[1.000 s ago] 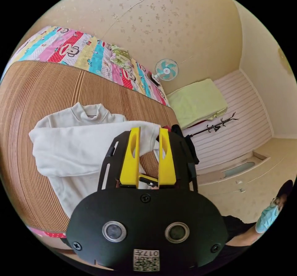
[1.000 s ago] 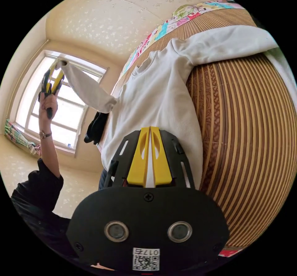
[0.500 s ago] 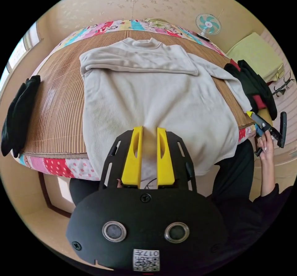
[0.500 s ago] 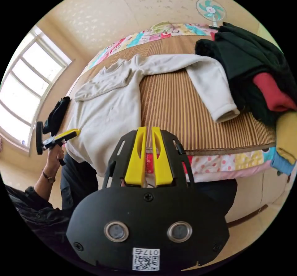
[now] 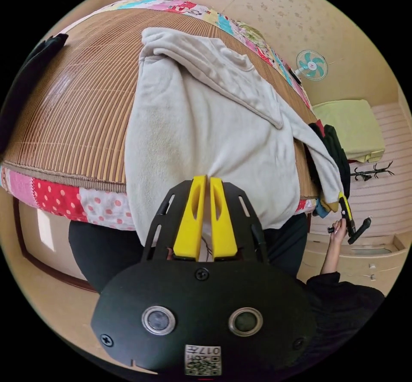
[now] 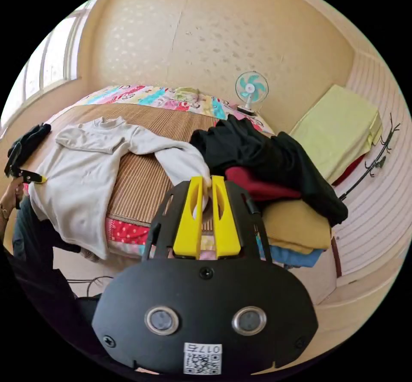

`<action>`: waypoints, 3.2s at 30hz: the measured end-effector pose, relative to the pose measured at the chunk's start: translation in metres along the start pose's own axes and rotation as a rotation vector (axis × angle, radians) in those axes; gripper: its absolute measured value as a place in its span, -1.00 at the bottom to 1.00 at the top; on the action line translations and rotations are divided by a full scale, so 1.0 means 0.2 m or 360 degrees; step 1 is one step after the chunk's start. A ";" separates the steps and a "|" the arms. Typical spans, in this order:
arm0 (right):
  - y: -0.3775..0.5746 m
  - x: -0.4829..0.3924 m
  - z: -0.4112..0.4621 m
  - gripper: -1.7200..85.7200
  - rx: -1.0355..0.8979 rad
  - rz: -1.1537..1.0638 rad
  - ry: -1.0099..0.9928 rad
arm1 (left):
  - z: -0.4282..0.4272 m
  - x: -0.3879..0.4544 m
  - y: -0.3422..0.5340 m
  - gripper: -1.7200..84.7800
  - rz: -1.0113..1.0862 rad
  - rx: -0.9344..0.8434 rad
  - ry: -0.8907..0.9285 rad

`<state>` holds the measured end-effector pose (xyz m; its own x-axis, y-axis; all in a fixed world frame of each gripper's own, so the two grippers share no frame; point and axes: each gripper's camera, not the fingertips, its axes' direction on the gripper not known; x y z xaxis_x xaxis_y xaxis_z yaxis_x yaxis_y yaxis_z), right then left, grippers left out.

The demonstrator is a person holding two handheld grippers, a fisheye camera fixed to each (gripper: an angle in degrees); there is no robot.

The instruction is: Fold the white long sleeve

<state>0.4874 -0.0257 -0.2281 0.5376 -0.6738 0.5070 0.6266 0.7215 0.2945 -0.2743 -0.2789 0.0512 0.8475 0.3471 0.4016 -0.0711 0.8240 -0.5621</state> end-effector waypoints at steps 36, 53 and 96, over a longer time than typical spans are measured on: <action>-0.35 0.31 0.15 -0.72 -0.0057 0.1270 -0.0770 | -0.18 -0.02 0.09 -0.86 -0.0117 -0.0032 -0.0023; 0.20 0.61 0.66 -0.86 -0.0537 0.1902 -0.0525 | -0.13 0.30 0.19 -0.86 -0.0060 0.0218 -0.0633; -0.67 -1.69 0.61 -0.67 -0.0634 -0.0254 -0.0522 | -0.37 0.31 -0.29 -0.73 0.0050 0.0386 -0.0484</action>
<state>0.1516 0.1244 -0.3398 0.2537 -0.6392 0.7260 0.8859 0.4549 0.0909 -0.1790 -0.3385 0.0550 0.6510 0.4608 0.6033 -0.2477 0.8801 -0.4050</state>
